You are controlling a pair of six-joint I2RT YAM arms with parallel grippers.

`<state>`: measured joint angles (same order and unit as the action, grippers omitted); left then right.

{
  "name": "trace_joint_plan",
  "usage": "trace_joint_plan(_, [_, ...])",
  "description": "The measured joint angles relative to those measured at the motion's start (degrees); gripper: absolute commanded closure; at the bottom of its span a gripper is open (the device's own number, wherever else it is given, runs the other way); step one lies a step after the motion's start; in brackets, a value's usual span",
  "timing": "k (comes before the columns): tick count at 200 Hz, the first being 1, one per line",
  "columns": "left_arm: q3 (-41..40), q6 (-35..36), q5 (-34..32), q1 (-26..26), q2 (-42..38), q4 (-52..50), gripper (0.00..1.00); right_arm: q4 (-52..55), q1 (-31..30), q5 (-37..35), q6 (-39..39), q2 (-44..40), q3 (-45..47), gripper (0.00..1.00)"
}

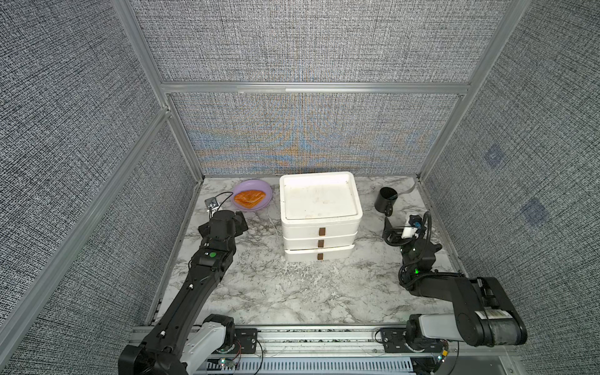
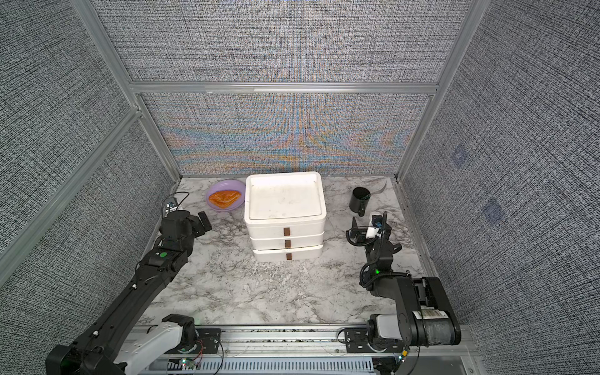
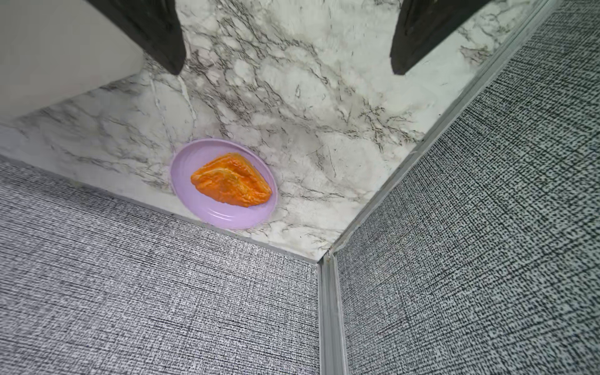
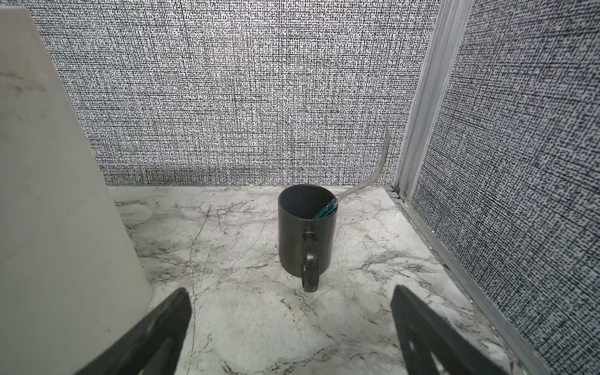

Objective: Take the microphone out of the drawer
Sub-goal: Open the drawer in the storage box.

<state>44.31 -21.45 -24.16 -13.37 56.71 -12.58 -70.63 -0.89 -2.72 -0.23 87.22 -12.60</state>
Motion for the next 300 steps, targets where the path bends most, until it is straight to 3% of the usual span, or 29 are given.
trace_joint_plan(54, [17.7,1.6,12.1,-0.4,6.6,-10.5,0.00,0.0,-0.2,0.2,-0.6,-0.1,0.0,0.02])
trace_joint_plan(77, [23.4,3.8,17.0,-0.4,10.5,-13.6,0.00,5.4,-0.6,-0.5,-0.6,-3.6,-2.7,0.02])
trace_joint_plan(150, [20.7,6.3,28.8,-3.5,11.9,-12.4,0.00,37.1,-6.2,-7.1,1.9,-17.0,-18.4,0.02])
trace_joint_plan(184, [15.8,7.2,28.5,-7.1,7.0,-10.6,0.00,50.8,-7.7,-5.0,3.4,-18.3,-26.7,0.02])
trace_joint_plan(222, [7.9,7.5,23.8,-11.3,-3.4,-8.6,0.00,60.1,-9.3,-0.2,4.3,-17.6,-33.2,0.02])
trace_joint_plan(261, [1.5,7.2,19.9,-17.2,-12.7,-8.5,0.00,64.1,-12.1,2.4,4.3,-14.2,-41.3,0.02])
trace_joint_plan(300, [-6.3,4.4,14.8,-27.2,-20.0,-8.7,0.00,66.5,-12.9,6.3,4.1,-9.2,-48.1,0.02])
